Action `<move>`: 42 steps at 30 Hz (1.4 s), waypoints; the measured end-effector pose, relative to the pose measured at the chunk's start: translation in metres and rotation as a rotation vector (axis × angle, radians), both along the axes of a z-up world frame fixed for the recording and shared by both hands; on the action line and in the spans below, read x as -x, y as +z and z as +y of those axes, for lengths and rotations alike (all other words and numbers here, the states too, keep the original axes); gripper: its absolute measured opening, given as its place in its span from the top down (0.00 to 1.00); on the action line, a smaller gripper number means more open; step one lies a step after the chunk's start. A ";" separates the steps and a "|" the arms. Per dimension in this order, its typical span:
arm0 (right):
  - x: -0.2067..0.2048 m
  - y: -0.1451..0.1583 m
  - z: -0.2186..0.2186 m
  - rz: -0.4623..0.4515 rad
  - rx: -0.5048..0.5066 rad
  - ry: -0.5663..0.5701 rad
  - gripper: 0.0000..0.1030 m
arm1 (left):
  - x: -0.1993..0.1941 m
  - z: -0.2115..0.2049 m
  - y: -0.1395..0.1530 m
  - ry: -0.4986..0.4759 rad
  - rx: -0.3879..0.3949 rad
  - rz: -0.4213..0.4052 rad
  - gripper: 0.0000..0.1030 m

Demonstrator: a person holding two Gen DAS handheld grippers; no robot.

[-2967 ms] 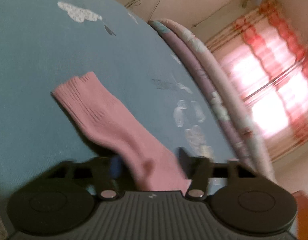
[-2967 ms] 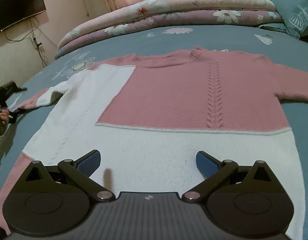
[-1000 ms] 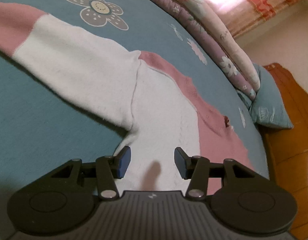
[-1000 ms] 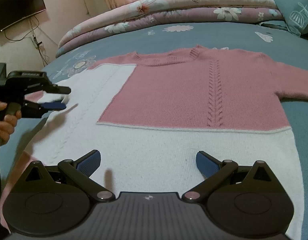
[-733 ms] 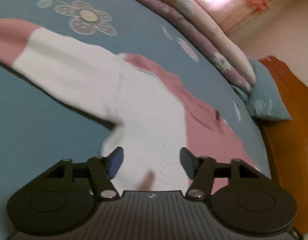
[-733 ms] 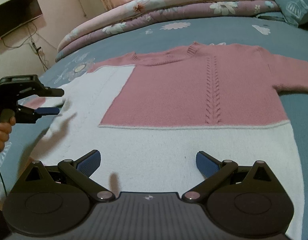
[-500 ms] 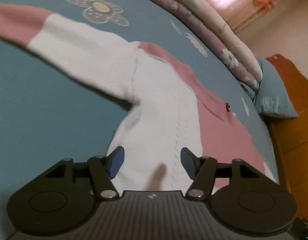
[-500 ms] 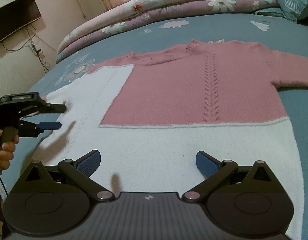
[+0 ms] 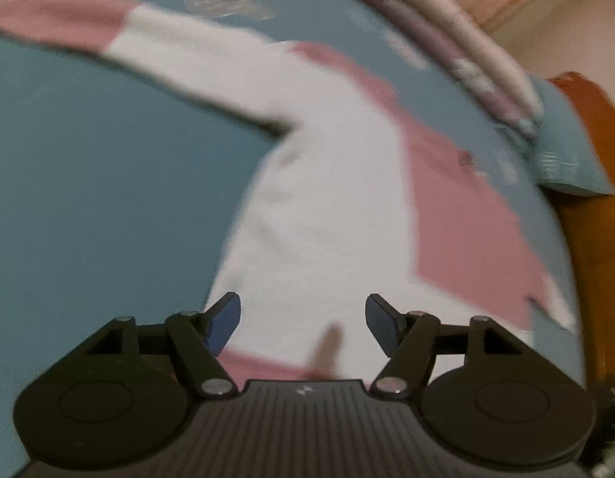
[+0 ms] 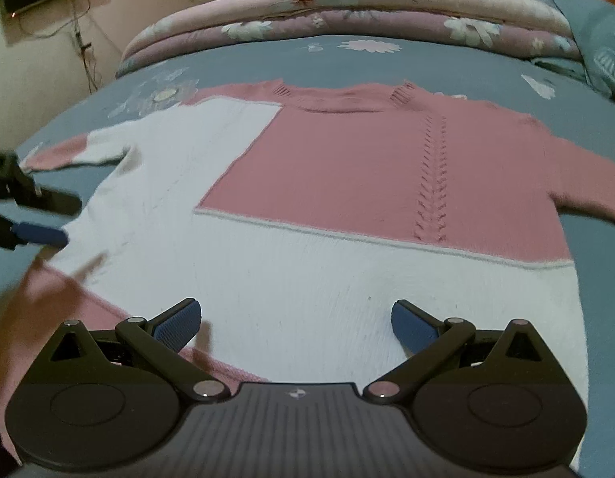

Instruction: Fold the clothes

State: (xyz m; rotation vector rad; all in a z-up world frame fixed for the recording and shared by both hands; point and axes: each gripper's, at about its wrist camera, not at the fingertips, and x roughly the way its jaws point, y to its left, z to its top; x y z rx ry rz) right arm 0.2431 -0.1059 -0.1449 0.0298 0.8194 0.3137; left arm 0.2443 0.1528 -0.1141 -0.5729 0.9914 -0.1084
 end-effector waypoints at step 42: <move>0.034 0.035 0.000 -0.154 0.217 0.097 0.00 | 0.107 -0.110 0.007 -0.458 -0.321 -0.044 0.18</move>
